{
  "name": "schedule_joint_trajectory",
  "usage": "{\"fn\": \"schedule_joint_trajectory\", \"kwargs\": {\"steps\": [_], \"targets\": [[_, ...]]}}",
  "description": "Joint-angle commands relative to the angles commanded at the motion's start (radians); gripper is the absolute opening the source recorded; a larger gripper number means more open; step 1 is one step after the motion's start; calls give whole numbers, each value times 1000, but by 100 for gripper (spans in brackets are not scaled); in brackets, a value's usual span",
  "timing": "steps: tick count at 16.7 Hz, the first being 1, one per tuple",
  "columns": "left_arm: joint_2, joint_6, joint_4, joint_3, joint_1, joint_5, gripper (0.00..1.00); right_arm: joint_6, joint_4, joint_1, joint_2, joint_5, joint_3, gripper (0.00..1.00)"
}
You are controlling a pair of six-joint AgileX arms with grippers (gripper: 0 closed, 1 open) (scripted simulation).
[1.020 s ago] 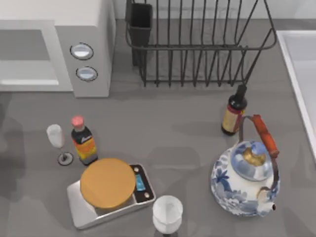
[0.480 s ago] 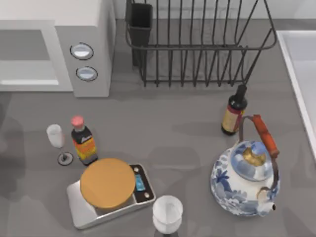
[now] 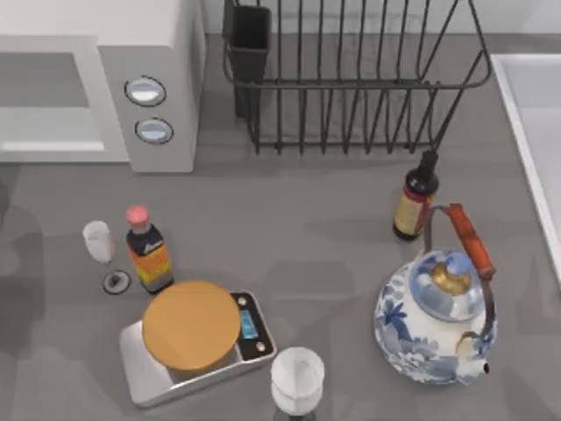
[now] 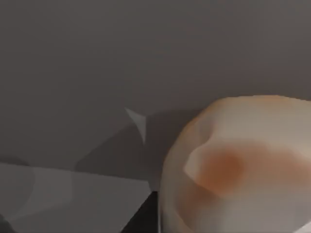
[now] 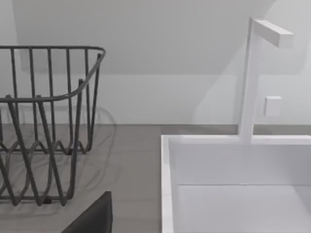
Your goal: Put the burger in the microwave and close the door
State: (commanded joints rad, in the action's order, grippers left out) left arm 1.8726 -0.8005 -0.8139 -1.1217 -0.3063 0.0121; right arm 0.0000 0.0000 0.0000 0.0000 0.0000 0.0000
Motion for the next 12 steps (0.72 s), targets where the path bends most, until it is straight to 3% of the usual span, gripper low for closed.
{"fn": "schedule_joint_trajectory", "kwargs": {"steps": [12], "targets": [[-100,10,-332,-227,16,-13,0,0,0,0,0,0,0,100]]}}
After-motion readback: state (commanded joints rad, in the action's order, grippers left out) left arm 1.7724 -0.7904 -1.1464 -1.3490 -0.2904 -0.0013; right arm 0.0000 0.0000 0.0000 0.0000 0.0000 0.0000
